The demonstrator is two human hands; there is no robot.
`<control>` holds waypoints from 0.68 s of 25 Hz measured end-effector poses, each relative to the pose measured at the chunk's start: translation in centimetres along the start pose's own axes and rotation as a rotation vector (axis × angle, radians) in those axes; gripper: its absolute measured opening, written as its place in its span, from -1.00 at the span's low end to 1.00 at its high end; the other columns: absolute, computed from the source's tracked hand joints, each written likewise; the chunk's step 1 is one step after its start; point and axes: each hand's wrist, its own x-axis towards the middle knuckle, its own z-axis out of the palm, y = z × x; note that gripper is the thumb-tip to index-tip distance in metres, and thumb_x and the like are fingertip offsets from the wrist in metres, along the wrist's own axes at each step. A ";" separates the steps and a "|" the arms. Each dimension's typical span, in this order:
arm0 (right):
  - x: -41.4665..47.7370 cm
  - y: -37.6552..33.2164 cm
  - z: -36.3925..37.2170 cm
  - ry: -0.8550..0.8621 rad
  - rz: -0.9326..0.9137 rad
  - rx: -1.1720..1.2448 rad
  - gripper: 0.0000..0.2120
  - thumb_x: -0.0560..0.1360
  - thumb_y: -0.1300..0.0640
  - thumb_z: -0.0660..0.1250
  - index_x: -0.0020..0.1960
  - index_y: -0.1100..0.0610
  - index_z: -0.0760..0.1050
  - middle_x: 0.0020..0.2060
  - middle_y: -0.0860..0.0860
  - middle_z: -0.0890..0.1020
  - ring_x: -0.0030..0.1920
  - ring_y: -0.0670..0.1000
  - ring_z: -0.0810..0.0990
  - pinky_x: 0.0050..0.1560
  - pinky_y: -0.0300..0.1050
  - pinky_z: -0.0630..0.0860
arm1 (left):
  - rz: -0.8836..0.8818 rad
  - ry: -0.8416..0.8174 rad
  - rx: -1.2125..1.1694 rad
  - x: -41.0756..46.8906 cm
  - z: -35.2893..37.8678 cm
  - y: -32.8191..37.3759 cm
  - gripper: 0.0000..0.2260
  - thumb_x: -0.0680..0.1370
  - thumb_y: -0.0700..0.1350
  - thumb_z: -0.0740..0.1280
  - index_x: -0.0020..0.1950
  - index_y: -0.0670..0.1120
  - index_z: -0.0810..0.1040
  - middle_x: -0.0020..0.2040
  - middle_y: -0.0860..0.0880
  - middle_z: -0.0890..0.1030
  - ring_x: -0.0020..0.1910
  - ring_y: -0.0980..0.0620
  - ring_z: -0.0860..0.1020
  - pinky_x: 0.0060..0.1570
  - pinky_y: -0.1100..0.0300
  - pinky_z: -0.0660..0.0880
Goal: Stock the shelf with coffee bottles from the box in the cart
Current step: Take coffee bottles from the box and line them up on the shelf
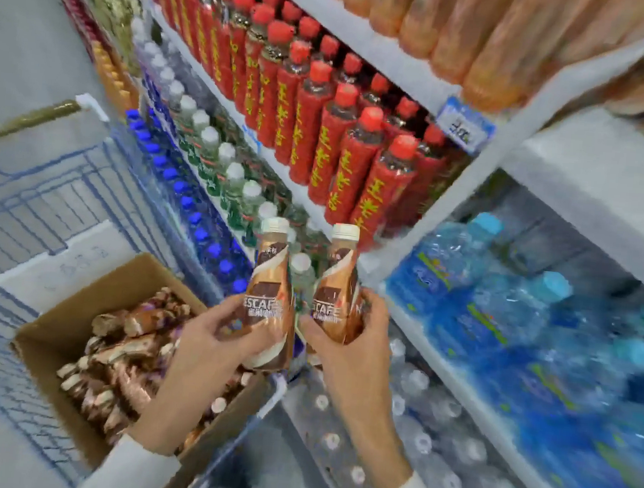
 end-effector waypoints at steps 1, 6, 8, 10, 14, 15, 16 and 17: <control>-0.8 -0.5 -2.2 0.051 -0.021 0.017 -0.36 0.37 0.10 0.62 0.33 -0.05 0.37 -0.03 -0.15 0.69 -0.08 -0.21 0.68 0.05 -0.13 0.61 | 0.026 -0.042 0.009 -0.5 1.6 0.6 -0.75 0.45 -0.33 0.51 0.03 -0.03 0.70 -0.13 0.03 0.76 -0.20 0.14 0.67 -0.23 0.39 0.55; -5.3 -2.7 -13.6 0.271 -0.141 0.044 -0.35 0.34 0.07 0.63 0.30 -0.10 0.38 -0.11 -0.34 0.65 -0.14 -0.23 0.66 0.01 -0.12 0.61 | 0.156 -0.258 -0.020 -4.1 10.9 4.2 -0.67 0.21 0.03 0.61 -0.06 0.04 0.75 -0.12 0.03 0.75 -0.21 0.14 0.66 -0.23 0.32 0.58; -6.7 -3.3 -17.9 0.355 -0.176 0.056 -0.38 0.34 0.05 0.62 0.26 -0.17 0.38 -0.10 -0.29 0.66 -0.14 -0.18 0.68 0.02 -0.05 0.63 | 0.213 -0.369 -0.015 -5.6 14.7 5.7 -0.66 0.18 0.04 0.64 -0.08 0.12 0.75 -0.10 0.03 0.75 -0.18 0.14 0.67 -0.18 0.31 0.59; -7.7 -4.0 -21.7 0.451 -0.218 0.060 -0.38 0.34 0.03 0.62 0.27 -0.20 0.39 -0.07 -0.27 0.67 -0.08 -0.18 0.68 0.06 -0.06 0.63 | 0.266 -0.492 -0.008 -6.9 18.4 7.3 -0.66 0.20 -0.02 0.65 -0.06 0.12 0.75 -0.08 0.02 0.75 -0.15 0.13 0.68 -0.14 0.29 0.60; -9.1 -6.5 -28.7 0.615 -0.277 0.048 -0.42 0.37 0.03 0.60 0.30 -0.18 0.43 -0.05 -0.26 0.65 -0.05 -0.24 0.65 -0.01 -0.26 0.62 | 0.362 -0.681 0.031 -8.2 26.0 10.7 -0.62 0.28 -0.16 0.61 0.08 -0.04 0.71 -0.02 -0.01 0.74 -0.06 0.07 0.70 -0.10 0.24 0.61; -9.2 -7.2 -30.2 0.653 -0.294 0.044 -0.40 0.38 0.03 0.60 0.32 -0.17 0.41 -0.05 -0.25 0.65 -0.06 -0.24 0.65 -0.01 -0.23 0.63 | 0.394 -0.712 0.035 -8.3 27.9 11.7 -0.63 0.31 -0.16 0.60 0.10 -0.07 0.70 -0.02 -0.02 0.74 -0.06 0.06 0.70 -0.07 0.21 0.62; -9.1 -7.7 -31.6 0.690 -0.307 0.038 -0.39 0.38 0.03 0.59 0.33 -0.16 0.40 -0.06 -0.26 0.65 -0.06 -0.24 0.65 -0.01 -0.22 0.63 | 0.424 -0.738 0.035 -8.3 29.6 12.7 -0.63 0.33 -0.16 0.58 0.12 -0.08 0.69 -0.01 -0.02 0.74 -0.06 0.05 0.70 -0.04 0.19 0.63; -8.7 -8.4 -33.0 0.729 -0.325 0.030 -0.39 0.38 0.04 0.59 0.33 -0.14 0.39 -0.08 -0.27 0.64 -0.07 -0.23 0.65 -0.02 -0.24 0.62 | 0.455 -0.767 0.033 -8.2 31.5 13.7 -0.64 0.36 -0.18 0.58 0.14 -0.08 0.68 0.00 -0.01 0.74 -0.06 0.07 0.70 -0.03 0.19 0.63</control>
